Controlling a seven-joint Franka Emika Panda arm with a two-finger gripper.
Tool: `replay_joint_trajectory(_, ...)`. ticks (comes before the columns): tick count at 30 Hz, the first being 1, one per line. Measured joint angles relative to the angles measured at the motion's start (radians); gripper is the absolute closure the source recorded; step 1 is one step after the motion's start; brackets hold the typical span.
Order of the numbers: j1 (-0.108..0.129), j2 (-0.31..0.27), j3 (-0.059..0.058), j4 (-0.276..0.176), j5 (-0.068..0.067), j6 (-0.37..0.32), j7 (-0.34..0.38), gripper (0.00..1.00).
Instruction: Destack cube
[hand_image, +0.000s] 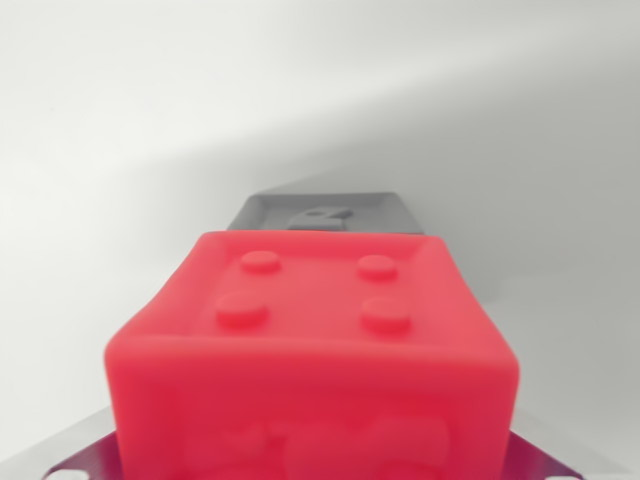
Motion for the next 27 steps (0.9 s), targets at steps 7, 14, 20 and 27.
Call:
replay_joint_trajectory(7,0.001,-0.035,-0.005,-0.004,-0.019,-0.031,0.014,1.0)
replay_joint_trajectory(14,0.001,-0.08,-0.009,-0.006,-0.041,-0.07,0.03,1.0)
replay_joint_trajectory(20,0.001,-0.118,-0.012,-0.007,-0.059,-0.107,0.043,1.0)
replay_joint_trajectory(27,0.001,-0.166,-0.014,-0.007,-0.077,-0.153,0.055,1.0)
